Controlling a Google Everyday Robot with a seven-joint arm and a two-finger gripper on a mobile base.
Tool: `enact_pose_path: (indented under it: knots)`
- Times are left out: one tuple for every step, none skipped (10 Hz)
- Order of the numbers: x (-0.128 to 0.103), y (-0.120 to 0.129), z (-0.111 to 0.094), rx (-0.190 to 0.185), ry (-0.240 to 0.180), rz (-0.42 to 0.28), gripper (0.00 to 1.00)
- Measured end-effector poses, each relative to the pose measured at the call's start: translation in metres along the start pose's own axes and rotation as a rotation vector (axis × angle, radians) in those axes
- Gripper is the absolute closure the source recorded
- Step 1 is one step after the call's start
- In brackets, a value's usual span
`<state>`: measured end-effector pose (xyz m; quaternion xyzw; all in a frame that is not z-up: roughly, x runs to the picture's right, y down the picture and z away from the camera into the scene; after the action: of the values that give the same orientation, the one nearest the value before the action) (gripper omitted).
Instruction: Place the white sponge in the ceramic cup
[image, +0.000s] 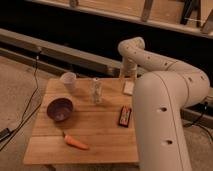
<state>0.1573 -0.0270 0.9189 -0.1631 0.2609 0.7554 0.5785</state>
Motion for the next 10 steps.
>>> enact_pose_path:
  knots:
    - [-0.001,-0.004,0.011,0.006,0.004,0.014,0.35]
    - [-0.002,-0.012,0.029,0.014,0.009,0.038,0.35]
    - [-0.003,-0.015,0.039,0.016,0.013,0.045,0.35]
    - [-0.004,-0.016,0.051,0.015,0.019,0.050,0.35]
    - [-0.007,-0.017,0.058,0.010,0.020,0.049,0.35]
    - [-0.009,-0.018,0.063,0.007,0.021,0.046,0.35]
    - [-0.014,-0.017,0.068,0.003,0.017,0.041,0.35]
    - [-0.018,-0.019,0.071,0.005,0.017,0.035,0.35]
    - [-0.020,-0.020,0.073,0.009,0.021,0.030,0.35]
    - [-0.023,-0.020,0.076,0.012,0.024,0.025,0.35]
